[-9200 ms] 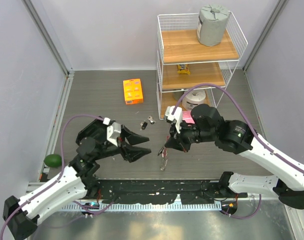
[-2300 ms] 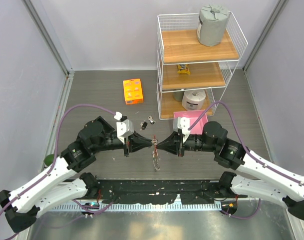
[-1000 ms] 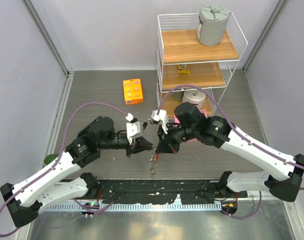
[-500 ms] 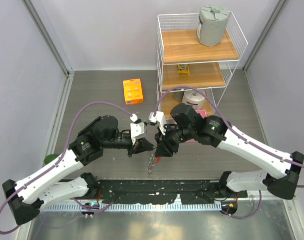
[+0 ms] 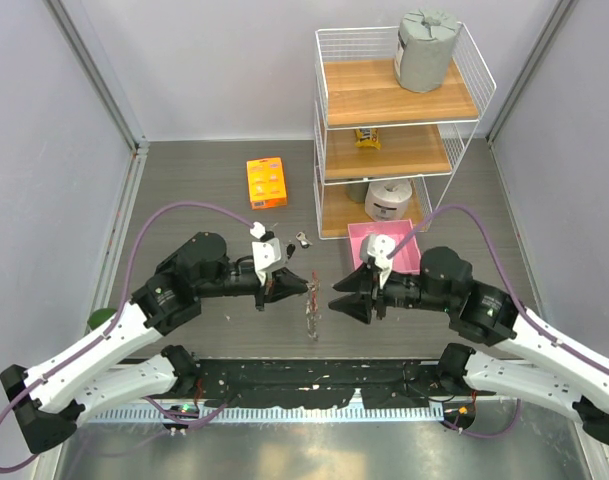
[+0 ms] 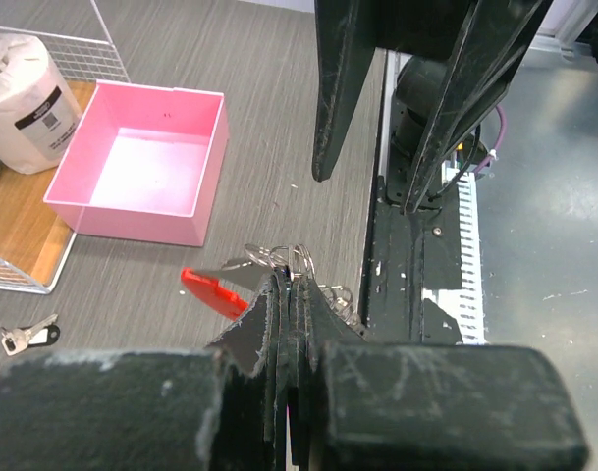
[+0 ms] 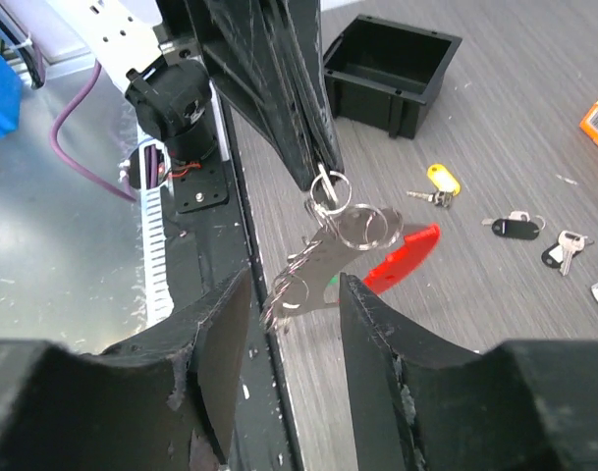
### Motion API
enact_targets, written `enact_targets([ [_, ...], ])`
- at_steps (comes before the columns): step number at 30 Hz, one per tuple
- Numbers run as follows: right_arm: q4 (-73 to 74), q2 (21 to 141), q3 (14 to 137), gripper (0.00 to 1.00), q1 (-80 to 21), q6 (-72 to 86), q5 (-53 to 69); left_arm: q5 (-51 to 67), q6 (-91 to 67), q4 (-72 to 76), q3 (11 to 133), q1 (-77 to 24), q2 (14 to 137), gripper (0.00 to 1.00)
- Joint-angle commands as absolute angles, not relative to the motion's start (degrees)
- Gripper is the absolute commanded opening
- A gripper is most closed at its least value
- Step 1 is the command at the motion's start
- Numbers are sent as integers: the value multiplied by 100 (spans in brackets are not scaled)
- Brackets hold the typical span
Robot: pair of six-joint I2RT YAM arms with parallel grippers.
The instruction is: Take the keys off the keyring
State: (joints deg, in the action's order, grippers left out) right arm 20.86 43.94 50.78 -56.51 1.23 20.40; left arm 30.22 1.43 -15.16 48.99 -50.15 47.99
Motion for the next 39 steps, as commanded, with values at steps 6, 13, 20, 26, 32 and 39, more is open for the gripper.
enact_targets([
  [6, -394, 3849, 3912, 45, -5660, 97, 1862, 3173, 35, -826, 5036, -5036, 4649, 0],
  [13, -817, 3841, 3595, 45, -5660, 44, 1697, 3199, 35, -791, 5027, -5036, 4606, 0],
  [20, -1010, 3709, 3367, 44, -5660, -228, 1740, 3243, 35, -782, 5001, -5036, 4526, 0],
  [26, -1441, 3648, 3173, 43, -5660, -387, 1933, 3427, -130, -782, 5010, -5036, 4517, 0],
  [32, -1591, 3726, 3182, 33, -5660, -448, 2338, 3454, -193, -774, 5019, -5036, 4526, 0],
  [39, -1582, 3885, 3287, 28, -5660, -413, 2663, 3472, -211, -756, 5045, -5036, 4535, 0],
])
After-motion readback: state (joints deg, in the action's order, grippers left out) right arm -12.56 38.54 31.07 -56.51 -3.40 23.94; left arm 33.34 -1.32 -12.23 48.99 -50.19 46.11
